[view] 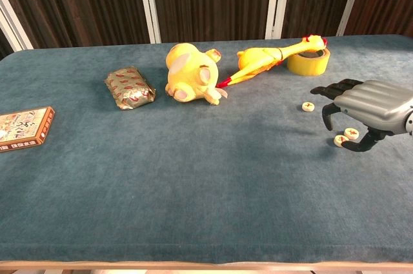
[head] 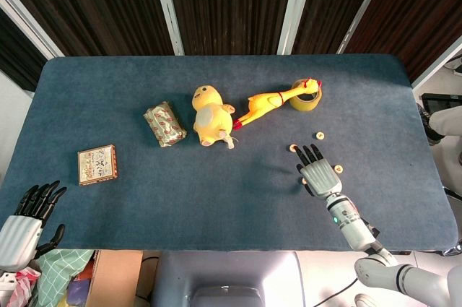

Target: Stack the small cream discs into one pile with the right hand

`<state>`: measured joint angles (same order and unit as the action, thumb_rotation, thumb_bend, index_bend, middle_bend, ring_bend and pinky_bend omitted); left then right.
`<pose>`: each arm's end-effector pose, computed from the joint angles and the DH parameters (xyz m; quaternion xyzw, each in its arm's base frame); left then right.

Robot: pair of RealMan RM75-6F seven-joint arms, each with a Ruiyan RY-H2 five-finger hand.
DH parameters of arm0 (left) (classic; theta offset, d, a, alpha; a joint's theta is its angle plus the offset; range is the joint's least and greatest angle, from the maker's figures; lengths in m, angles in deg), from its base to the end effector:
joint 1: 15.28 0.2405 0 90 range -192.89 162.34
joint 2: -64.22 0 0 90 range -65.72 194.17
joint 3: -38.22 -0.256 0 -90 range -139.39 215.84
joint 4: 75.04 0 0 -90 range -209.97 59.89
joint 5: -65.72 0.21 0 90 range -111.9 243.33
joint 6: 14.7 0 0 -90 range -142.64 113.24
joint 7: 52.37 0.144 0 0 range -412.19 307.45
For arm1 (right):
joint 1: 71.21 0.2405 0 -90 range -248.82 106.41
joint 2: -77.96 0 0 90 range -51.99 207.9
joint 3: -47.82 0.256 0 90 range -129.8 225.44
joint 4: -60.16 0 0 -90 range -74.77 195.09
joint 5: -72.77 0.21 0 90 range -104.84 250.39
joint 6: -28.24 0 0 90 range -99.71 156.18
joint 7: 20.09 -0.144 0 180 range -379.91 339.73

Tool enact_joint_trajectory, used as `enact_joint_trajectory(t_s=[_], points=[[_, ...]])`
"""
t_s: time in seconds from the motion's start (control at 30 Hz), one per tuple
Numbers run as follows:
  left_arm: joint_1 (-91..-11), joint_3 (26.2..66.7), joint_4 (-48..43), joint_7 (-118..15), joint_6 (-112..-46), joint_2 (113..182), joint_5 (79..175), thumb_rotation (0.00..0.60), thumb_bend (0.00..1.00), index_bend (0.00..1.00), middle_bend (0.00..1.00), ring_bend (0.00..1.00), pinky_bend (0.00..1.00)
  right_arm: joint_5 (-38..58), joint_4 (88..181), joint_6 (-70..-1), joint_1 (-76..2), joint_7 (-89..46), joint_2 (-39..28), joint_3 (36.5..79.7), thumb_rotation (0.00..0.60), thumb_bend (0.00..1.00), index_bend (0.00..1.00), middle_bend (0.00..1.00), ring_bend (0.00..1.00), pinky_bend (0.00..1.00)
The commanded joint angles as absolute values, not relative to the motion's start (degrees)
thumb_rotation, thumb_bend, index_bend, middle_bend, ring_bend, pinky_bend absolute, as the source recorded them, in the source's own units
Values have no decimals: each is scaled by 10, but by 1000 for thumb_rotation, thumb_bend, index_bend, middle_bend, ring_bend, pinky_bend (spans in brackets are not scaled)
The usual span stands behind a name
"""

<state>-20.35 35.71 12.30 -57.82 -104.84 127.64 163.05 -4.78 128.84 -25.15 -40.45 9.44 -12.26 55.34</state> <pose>-0.3050 0.1611 0.1577 -0.6539 -0.3492 -0.4182 0.5250 -0.2565 -0.3235 -0.0105 0.7975 -0.2399 0.2198 0.5080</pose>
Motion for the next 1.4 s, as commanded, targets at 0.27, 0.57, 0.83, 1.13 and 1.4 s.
enact_joint_trajectory(t_s=[0.27, 0.57, 0.83, 1.13, 1.4], points=[[-207, 360, 119, -584, -1048, 1278, 1630, 600, 464, 0, 0, 0, 54, -28, 1289, -247, -400, 107, -121, 541, 600, 459, 542, 78, 0, 0], [-205, 359, 118, -588, -1051, 1277, 1631, 600, 464, 0, 0, 0, 55, -14, 1283, -249, -395, 112, -127, 538, 600, 459, 569, 78, 0, 0], [-201, 355, 120, -587, -1054, 1273, 1634, 600, 463, 0, 0, 0, 55, -13, 1291, -264, -395, 102, -124, 537, 600, 460, 614, 78, 0, 0], [-199, 353, 122, -585, -1056, 1273, 1636, 600, 464, 0, 0, 0, 54, -3, 1297, -276, -400, 78, -101, 541, 600, 460, 607, 83, 0, 0], [-197, 350, 122, -583, -1059, 1272, 1641, 600, 464, 0, 0, 0, 55, 15, 1279, -266, -396, 84, -105, 542, 600, 460, 603, 83, 0, 0]])
